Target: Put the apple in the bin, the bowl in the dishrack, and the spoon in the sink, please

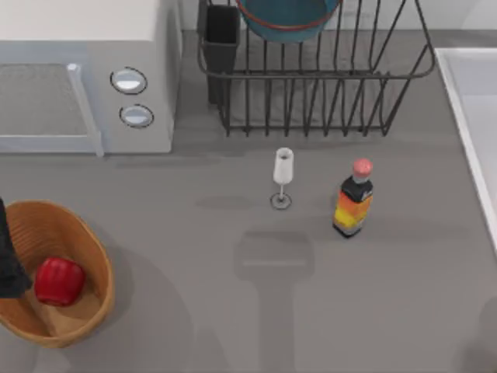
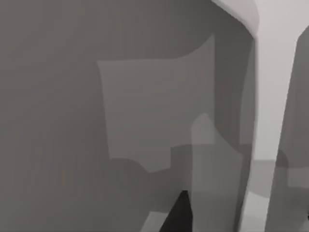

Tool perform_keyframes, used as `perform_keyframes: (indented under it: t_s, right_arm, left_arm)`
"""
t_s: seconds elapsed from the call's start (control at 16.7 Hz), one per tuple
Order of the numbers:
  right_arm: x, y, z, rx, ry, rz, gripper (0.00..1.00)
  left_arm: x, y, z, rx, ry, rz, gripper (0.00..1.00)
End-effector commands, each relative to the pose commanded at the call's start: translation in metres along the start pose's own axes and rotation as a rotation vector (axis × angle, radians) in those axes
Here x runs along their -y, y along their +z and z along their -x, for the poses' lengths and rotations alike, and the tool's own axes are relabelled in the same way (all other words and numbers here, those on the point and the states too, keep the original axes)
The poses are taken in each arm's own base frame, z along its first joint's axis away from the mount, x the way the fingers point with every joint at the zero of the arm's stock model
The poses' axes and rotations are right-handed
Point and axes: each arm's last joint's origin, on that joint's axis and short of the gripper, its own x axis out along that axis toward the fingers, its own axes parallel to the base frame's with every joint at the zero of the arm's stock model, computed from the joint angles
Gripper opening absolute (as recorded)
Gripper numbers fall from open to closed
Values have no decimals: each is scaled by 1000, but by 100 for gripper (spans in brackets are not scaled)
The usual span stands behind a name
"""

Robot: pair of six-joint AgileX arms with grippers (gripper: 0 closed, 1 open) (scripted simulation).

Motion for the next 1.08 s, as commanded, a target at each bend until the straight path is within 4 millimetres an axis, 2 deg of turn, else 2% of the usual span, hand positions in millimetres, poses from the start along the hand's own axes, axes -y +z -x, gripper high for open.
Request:
perform_keyframes:
  t_s: [0.24, 0.48, 0.66, 0.78, 1.08]
  right_arm:
    - [-1, 18, 19, 64, -33, 69, 0]
    - [-1, 30, 56, 92, -47, 101, 0]
    - [-1, 23, 82, 54, -28, 63, 0]
    - [0, 14, 93, 22, -12, 26, 0]
    - [0, 6, 99, -3, 1, -9, 0]
  left_arm:
    - [0, 0, 0, 0, 0, 0, 100]
    - [0, 0, 0, 0, 0, 0, 100]
    - [0, 0, 0, 0, 0, 0, 100]
    - [0, 0, 0, 0, 0, 0, 100]
    - [0, 0, 0, 0, 0, 0, 100]
